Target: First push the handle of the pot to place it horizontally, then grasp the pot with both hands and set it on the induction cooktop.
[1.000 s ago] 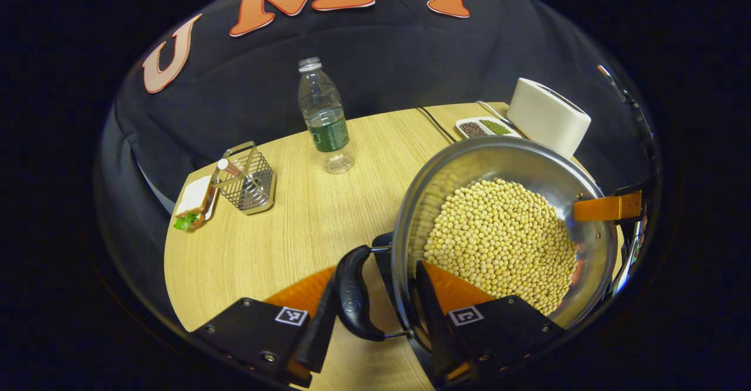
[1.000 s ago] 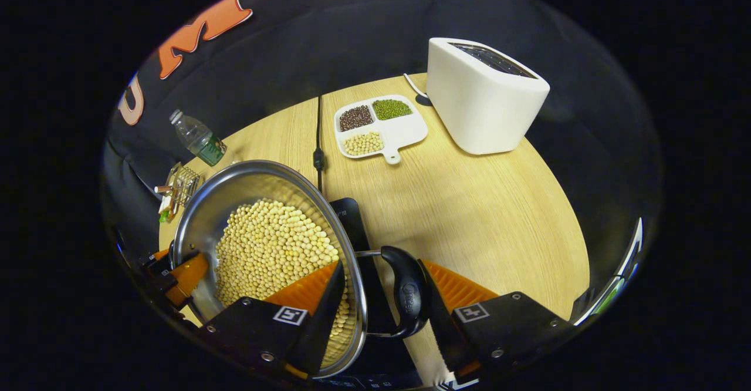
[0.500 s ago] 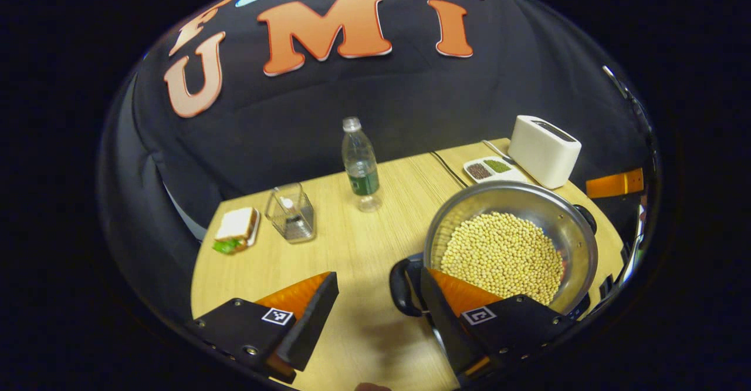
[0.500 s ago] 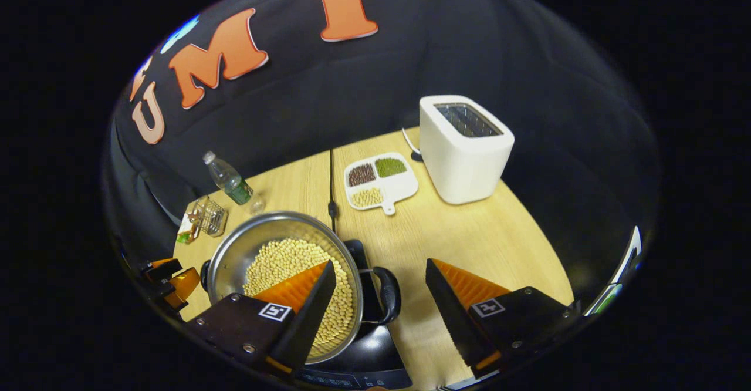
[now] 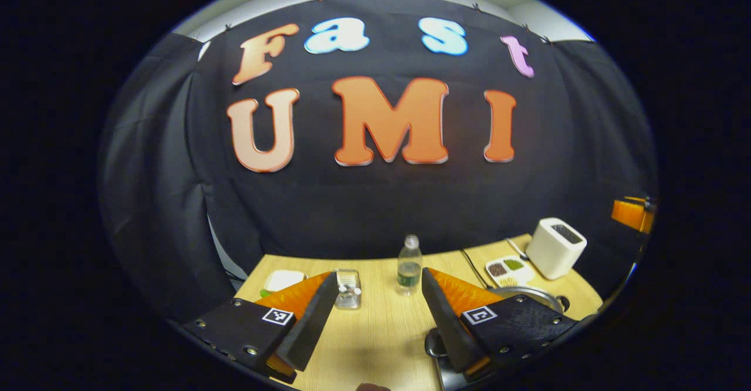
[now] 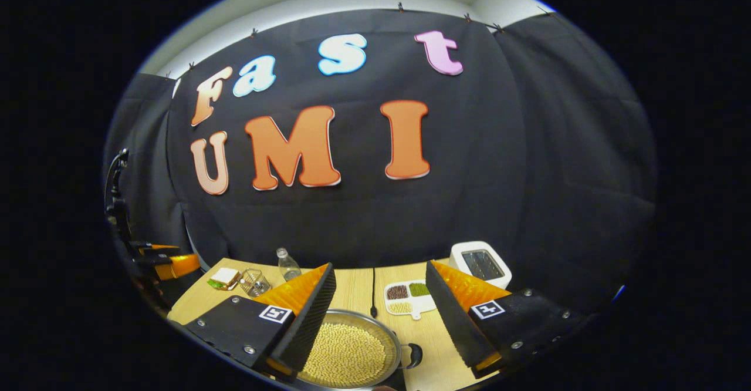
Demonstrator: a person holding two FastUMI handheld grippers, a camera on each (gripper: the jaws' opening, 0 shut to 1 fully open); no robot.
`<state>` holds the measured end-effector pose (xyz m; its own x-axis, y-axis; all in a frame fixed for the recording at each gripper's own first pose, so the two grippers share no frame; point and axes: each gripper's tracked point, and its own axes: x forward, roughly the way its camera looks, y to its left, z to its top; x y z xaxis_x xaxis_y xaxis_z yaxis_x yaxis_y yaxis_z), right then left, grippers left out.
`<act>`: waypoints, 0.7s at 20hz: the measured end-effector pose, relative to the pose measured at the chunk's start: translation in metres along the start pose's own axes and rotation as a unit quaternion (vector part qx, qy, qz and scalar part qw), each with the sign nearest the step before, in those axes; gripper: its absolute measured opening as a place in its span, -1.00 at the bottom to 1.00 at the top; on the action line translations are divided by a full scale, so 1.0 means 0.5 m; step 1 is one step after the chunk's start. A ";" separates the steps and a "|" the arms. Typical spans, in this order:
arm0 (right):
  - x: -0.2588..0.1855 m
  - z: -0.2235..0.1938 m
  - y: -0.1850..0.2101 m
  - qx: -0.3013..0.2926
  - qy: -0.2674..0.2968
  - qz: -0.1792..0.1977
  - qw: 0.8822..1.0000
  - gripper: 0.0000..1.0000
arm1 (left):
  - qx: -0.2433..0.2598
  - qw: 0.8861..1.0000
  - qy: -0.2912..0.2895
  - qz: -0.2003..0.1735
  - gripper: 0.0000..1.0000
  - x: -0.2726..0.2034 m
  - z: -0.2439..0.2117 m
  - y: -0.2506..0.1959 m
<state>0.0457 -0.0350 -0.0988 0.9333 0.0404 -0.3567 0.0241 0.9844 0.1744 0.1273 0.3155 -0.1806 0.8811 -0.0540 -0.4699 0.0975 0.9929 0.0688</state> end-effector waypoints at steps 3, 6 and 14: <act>-0.012 0.109 0.017 -0.006 -0.059 0.013 0.998 0.90 | -0.041 0.995 -0.088 0.012 0.77 -0.028 0.175 0.060; -0.029 0.241 0.010 -0.026 -0.104 0.019 0.994 1.00 | -0.069 0.985 -0.156 0.013 0.79 -0.067 0.310 0.098; -0.071 0.481 -0.062 -0.108 -0.177 -0.016 0.978 0.99 | -0.084 0.962 -0.257 0.028 0.75 -0.188 0.540 0.183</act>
<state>0.0977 -0.1082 0.1292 0.9998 -0.0156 -0.0111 0.0151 0.9989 -0.0434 0.1782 0.3827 0.1074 0.9995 -0.0024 0.0304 0.0050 0.9965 -0.0830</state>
